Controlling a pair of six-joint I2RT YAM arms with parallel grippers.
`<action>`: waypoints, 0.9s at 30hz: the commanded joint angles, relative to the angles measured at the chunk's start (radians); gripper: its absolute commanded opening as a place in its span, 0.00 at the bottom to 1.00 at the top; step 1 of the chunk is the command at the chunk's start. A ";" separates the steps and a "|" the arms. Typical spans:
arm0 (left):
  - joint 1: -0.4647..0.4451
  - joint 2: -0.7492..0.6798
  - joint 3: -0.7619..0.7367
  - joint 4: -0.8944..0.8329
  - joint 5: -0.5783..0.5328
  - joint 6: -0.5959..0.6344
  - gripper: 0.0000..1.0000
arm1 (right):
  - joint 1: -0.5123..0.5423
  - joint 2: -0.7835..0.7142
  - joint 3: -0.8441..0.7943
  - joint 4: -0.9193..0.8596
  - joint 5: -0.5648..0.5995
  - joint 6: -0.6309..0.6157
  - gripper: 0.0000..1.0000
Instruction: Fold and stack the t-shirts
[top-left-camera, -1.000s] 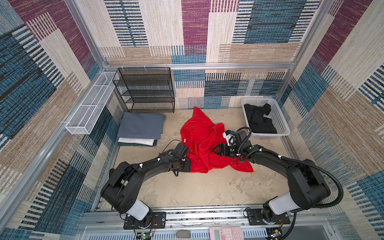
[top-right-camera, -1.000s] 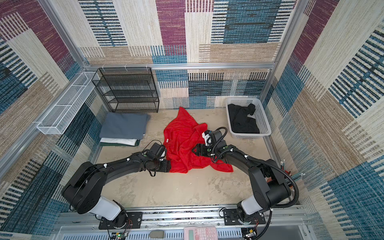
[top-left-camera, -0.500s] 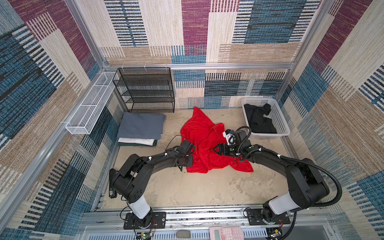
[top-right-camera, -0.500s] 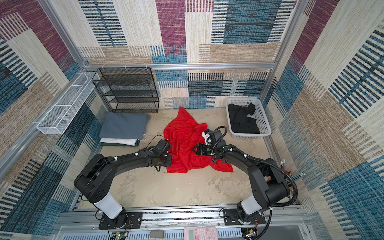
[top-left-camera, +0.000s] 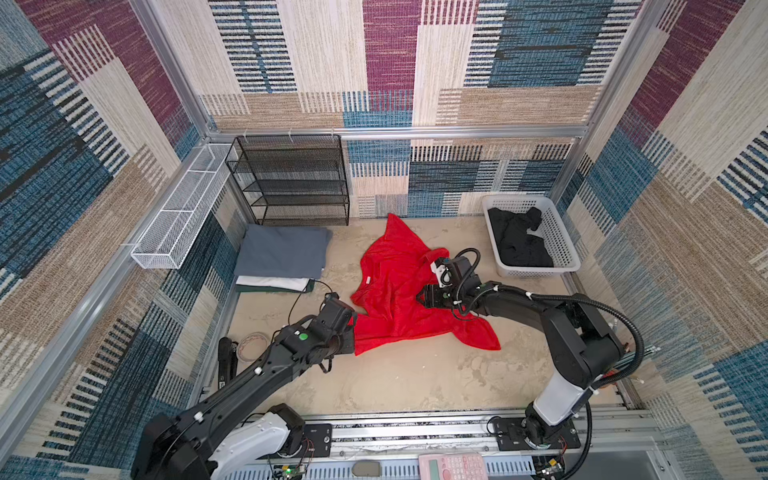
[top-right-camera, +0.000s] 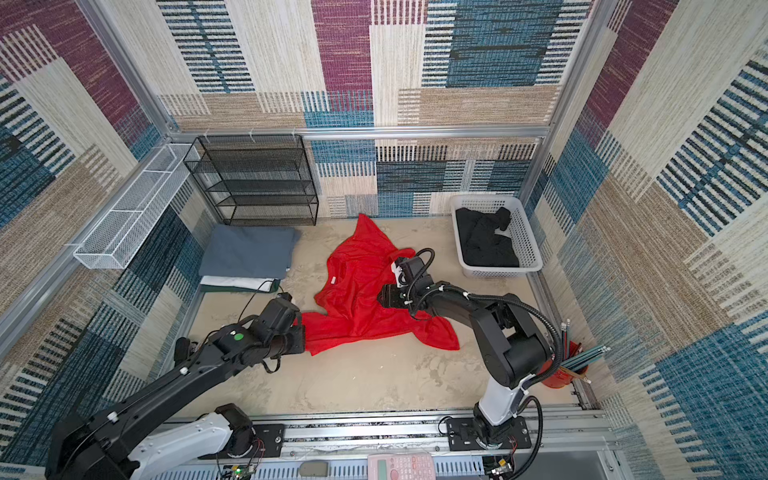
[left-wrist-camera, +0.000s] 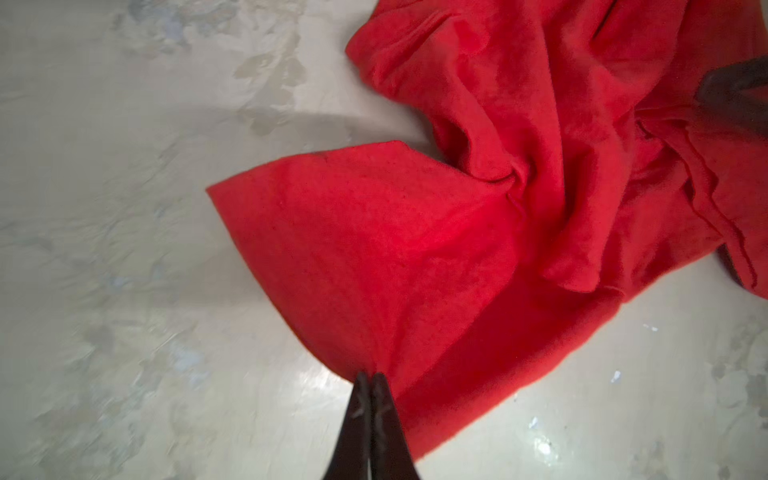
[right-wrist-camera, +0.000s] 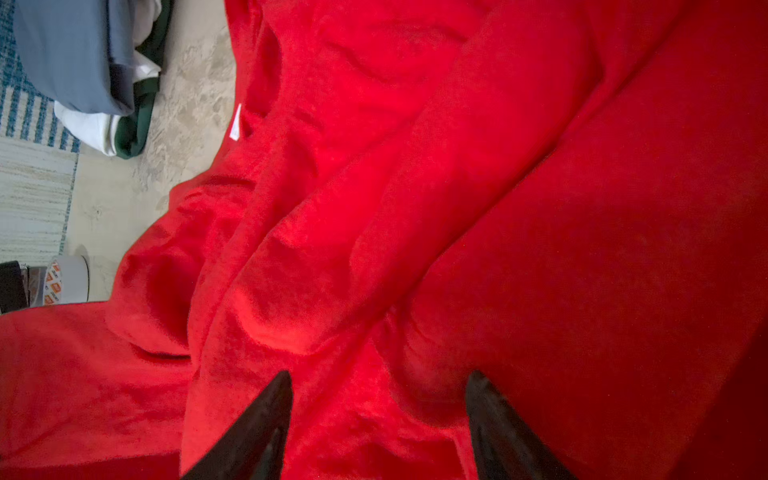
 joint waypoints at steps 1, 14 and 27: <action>-0.001 -0.139 -0.077 -0.167 -0.035 -0.137 0.00 | 0.009 0.038 0.026 -0.040 0.069 -0.033 0.64; -0.015 -0.279 -0.107 -0.230 -0.061 -0.217 0.00 | 0.018 0.103 0.067 -0.083 0.131 -0.058 0.37; -0.014 -0.162 0.149 -0.214 -0.136 -0.027 0.98 | 0.017 -0.056 0.072 -0.192 0.219 -0.067 0.10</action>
